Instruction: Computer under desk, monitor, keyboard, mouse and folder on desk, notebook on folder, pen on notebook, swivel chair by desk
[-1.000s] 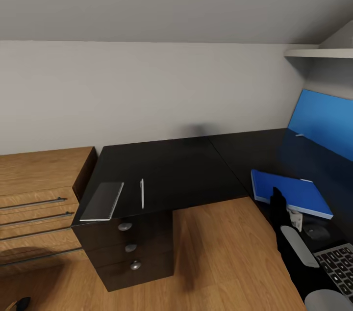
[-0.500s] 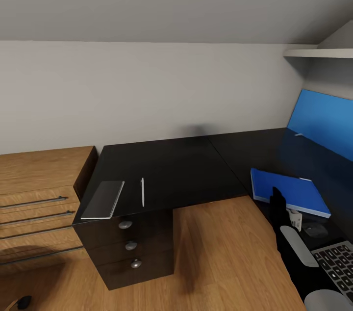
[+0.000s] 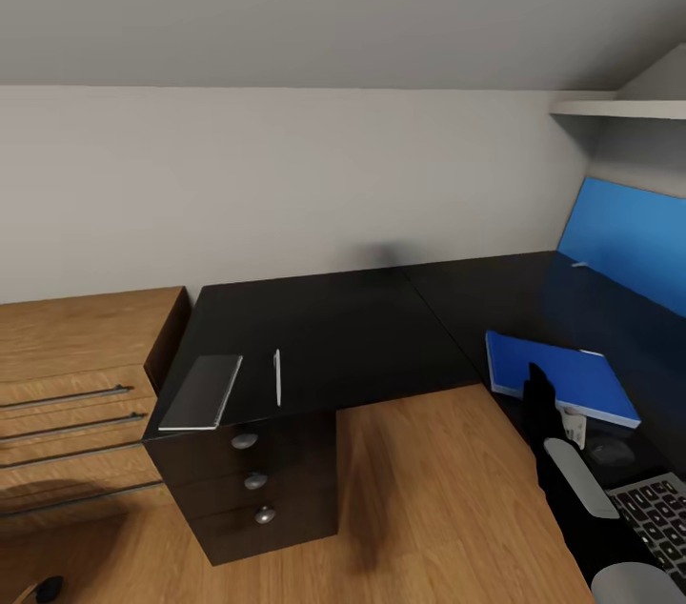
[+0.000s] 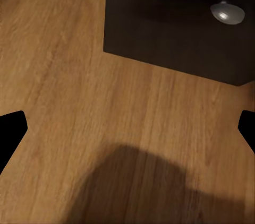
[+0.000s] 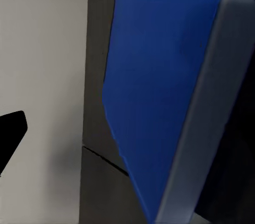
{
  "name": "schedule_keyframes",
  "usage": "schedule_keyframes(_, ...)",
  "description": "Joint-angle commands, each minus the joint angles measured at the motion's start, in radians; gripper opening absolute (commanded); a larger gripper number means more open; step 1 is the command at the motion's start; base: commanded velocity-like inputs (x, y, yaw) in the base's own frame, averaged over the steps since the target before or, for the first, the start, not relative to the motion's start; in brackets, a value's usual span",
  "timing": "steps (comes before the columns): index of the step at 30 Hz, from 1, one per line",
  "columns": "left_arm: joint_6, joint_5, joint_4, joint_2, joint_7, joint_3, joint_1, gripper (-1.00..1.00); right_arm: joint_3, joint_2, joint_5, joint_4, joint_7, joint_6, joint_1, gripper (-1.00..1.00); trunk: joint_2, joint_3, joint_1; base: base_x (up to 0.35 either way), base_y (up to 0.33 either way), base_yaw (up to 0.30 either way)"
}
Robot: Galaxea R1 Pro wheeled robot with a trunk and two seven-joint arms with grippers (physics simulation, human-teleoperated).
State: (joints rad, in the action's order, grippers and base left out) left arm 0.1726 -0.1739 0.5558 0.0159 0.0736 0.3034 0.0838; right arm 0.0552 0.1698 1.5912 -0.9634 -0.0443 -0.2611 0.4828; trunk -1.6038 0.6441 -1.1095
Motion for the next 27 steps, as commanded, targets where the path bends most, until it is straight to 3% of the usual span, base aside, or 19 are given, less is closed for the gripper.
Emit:
schedule_keyframes(1,0.001,-0.009,0.0,0.001,0.008,0.005,0.001,1.0,-0.002,0.001,0.007,-0.001,-0.003,-0.004,0.0,1.0,0.007,-0.002,0.004,0.0,0.0,0.0)
schedule_keyframes(27,0.001,-0.009,0.0,0.001,0.008,0.005,0.001,1.0,-0.002,0.0,0.007,-0.005,-0.003,-0.004,0.0,1.0,0.189,-0.084,0.104,0.0,0.0,0.0)
